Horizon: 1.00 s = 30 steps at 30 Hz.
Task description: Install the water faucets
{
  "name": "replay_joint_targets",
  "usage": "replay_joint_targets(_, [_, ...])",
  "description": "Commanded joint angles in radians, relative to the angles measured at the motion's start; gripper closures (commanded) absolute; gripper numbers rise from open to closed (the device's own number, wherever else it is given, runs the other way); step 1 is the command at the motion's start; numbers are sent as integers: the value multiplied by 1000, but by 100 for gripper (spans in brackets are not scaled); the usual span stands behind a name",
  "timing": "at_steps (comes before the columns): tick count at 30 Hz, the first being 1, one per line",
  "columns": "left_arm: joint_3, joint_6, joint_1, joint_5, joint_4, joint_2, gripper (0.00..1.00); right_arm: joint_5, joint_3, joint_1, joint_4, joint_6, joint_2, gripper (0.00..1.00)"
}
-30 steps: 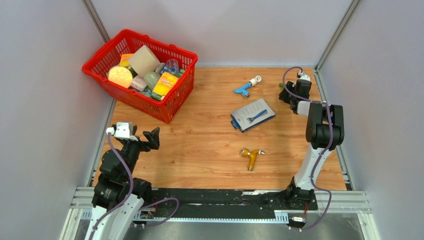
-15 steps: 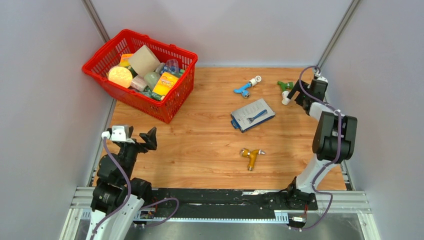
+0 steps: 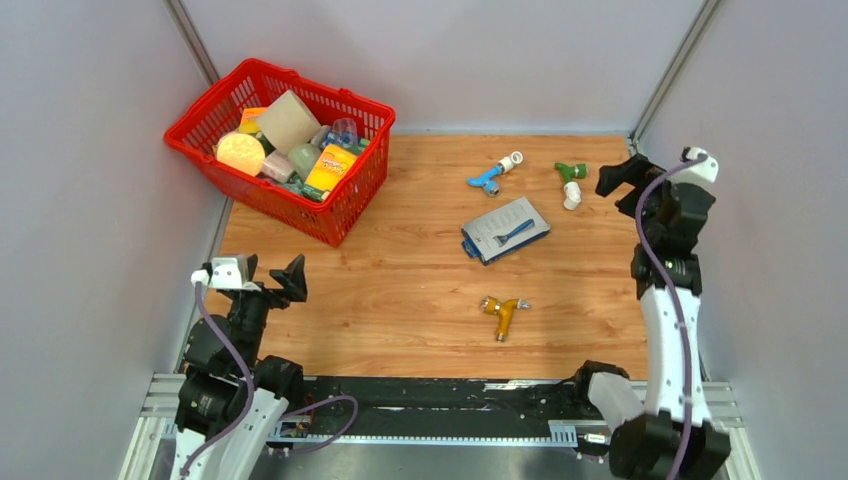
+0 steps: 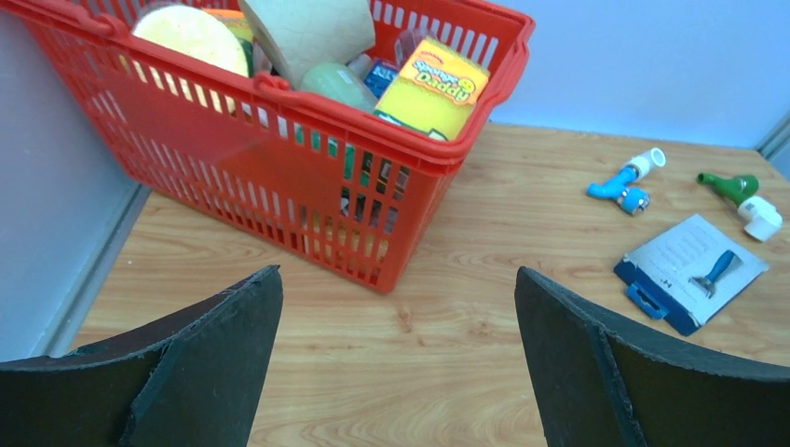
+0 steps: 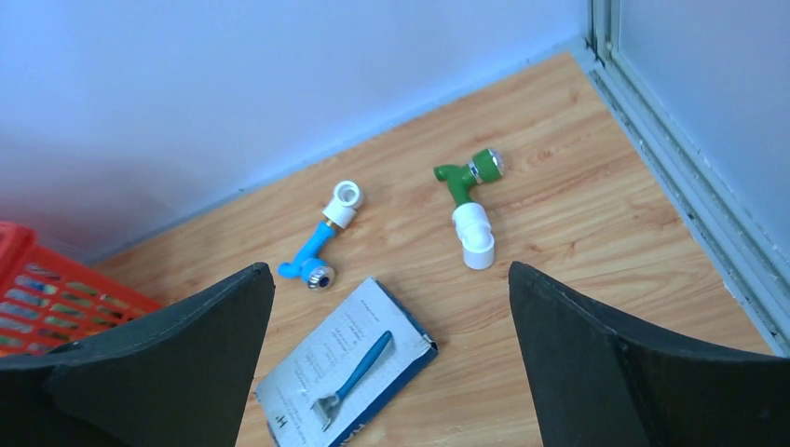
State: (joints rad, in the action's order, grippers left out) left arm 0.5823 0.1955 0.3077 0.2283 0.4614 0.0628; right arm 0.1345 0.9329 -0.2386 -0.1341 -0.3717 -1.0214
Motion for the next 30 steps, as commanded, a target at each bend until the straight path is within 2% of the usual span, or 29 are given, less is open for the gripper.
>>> replay_joint_targets(1, [97,12,14,62,14,18,0,11,-52,-1,-74,7,242,0])
replay_joint_targets(3, [125,47,21,98,22,32,0,-9,-63,2,-113,68,373,0])
replay_joint_targets(7, [175,64,31,169,48,68,0,-172,-92,77,-177,152,529,0])
replay_joint_targets(11, [194,81,33,174,59,97,0,-341,-153,188,-187,229,665,0])
replay_joint_targets(15, [153,96,33,186,45,83,0,-441,-236,234,-148,246,779,0])
replay_joint_targets(17, [113,99,33,216,33,63,0,-466,-269,269,-125,244,828,0])
replay_joint_targets(24, [-2,142,33,261,-32,-23,0,-519,-307,274,-105,244,958,0])
replay_joint_targets(30, [-62,160,33,253,-78,-14,0,-544,-312,280,-98,249,963,0])
